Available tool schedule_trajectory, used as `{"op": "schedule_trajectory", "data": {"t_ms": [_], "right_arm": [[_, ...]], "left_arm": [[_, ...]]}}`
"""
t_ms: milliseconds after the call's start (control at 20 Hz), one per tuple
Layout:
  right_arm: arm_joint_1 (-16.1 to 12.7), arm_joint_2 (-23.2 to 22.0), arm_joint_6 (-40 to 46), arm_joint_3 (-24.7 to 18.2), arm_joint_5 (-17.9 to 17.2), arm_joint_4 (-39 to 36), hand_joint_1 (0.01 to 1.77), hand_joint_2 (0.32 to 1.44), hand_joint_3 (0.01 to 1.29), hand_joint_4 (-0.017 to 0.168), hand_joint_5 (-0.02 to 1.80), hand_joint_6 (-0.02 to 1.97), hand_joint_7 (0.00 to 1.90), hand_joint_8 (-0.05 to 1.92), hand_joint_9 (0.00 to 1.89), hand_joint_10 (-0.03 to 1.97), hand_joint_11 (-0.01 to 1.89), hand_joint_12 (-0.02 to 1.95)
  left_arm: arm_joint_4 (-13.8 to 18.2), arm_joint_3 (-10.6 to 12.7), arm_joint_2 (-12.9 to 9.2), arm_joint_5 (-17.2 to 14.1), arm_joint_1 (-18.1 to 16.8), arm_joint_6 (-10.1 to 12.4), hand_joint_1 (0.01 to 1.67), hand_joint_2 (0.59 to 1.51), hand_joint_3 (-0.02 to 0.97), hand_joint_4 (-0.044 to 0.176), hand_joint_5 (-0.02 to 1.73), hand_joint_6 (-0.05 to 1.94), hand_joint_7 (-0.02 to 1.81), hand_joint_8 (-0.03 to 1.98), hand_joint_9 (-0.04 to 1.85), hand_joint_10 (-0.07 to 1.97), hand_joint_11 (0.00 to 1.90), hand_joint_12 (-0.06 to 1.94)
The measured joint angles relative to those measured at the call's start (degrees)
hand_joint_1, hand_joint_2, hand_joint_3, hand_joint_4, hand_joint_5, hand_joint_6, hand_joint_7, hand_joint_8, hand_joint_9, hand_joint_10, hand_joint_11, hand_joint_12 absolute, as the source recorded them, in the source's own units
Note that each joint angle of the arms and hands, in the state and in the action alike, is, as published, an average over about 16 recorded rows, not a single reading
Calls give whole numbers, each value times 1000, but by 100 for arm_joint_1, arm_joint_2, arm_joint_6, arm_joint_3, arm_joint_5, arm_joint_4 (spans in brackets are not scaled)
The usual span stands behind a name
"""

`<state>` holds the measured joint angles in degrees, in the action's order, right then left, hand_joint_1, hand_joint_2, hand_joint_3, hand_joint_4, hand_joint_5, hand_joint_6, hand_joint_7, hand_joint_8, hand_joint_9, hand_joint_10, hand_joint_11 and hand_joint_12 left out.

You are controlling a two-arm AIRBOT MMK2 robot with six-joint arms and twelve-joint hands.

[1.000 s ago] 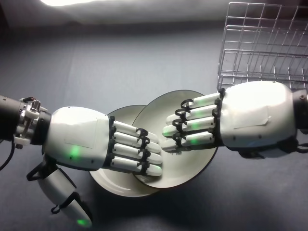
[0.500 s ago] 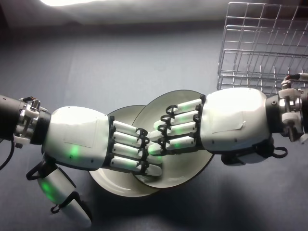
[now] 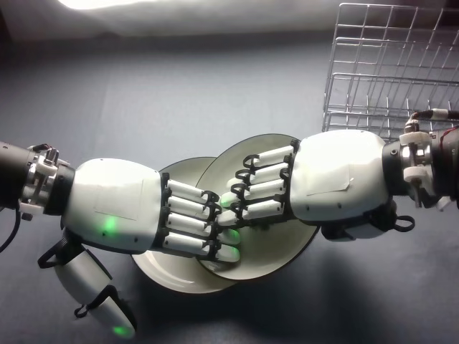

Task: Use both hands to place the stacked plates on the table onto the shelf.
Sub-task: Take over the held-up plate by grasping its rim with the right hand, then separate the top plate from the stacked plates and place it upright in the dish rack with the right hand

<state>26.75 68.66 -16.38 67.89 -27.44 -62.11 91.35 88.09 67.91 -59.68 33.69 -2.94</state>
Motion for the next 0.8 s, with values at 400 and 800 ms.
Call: {"op": "schedule_trajectory", "data": {"t_ms": [400,800], "right_arm": [[-43,77,-64,97,-122,57,1392,1004,13,-1,471,215,497,201,486,303,291,1302],[-81,97,-136,139,-341,76,1339,971,11,-2,732,666,788,561,805,594,718,1338]], "left_arm": [[8,2,-12,-11,-4,5,17,1047,21,-8,-7,-24,-11,-24,11,-19,27,14],[72,-52,-122,-1,-97,69,17,1051,21,-7,-3,-31,5,-16,28,-2,29,15]]}}
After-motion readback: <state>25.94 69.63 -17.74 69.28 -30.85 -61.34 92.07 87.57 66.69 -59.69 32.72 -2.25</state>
